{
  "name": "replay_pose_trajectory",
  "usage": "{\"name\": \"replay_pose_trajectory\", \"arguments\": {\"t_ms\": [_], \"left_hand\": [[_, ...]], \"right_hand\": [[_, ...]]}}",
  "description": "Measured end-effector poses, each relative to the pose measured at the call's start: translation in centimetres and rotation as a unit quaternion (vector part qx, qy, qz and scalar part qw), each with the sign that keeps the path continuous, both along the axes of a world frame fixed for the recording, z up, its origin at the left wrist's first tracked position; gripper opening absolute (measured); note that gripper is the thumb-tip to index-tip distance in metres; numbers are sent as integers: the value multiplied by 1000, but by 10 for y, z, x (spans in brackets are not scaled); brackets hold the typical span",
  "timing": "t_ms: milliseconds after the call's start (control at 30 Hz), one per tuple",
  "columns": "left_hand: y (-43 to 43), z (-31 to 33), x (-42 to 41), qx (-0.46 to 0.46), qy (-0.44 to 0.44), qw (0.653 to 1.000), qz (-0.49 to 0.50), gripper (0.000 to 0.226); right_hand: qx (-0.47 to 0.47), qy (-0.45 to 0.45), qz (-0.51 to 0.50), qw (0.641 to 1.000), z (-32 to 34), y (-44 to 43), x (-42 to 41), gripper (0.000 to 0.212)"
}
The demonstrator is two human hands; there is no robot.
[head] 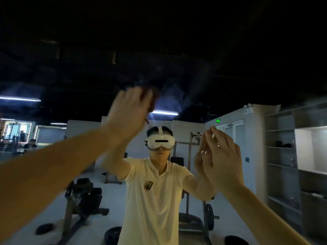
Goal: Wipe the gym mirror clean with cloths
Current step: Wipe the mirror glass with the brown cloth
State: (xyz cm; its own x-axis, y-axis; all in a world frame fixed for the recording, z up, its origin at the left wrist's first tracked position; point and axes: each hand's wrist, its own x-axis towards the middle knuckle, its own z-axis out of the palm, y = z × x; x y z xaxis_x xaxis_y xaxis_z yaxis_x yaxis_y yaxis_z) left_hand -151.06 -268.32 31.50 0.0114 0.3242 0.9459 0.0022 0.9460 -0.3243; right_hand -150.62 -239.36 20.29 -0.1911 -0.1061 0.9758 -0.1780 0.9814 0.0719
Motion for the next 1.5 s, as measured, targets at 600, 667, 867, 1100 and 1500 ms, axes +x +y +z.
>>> {"name": "replay_pose_trajectory", "arguments": {"t_ms": [600, 667, 867, 1100, 1500], "left_hand": [[64, -51, 3, -283, -92, 954, 34, 75], [43, 0, 8, -145, -47, 987, 47, 62], [120, 31, -4, 84, 1, 996, 10, 57], [223, -126, -16, -140, -103, 971, -166, 74], [189, 47, -5, 37, 14, 999, 7, 55]], "right_hand": [[-36, 0, 91, 995, 6, 35, 7, 57], [-11, -20, 78, 997, 3, 43, 3, 59], [30, -16, 89, 995, -10, 67, 5, 59], [-85, 24, 84, 993, -34, 110, -4, 63], [18, -24, 65, 997, -37, 143, -11, 65]]}}
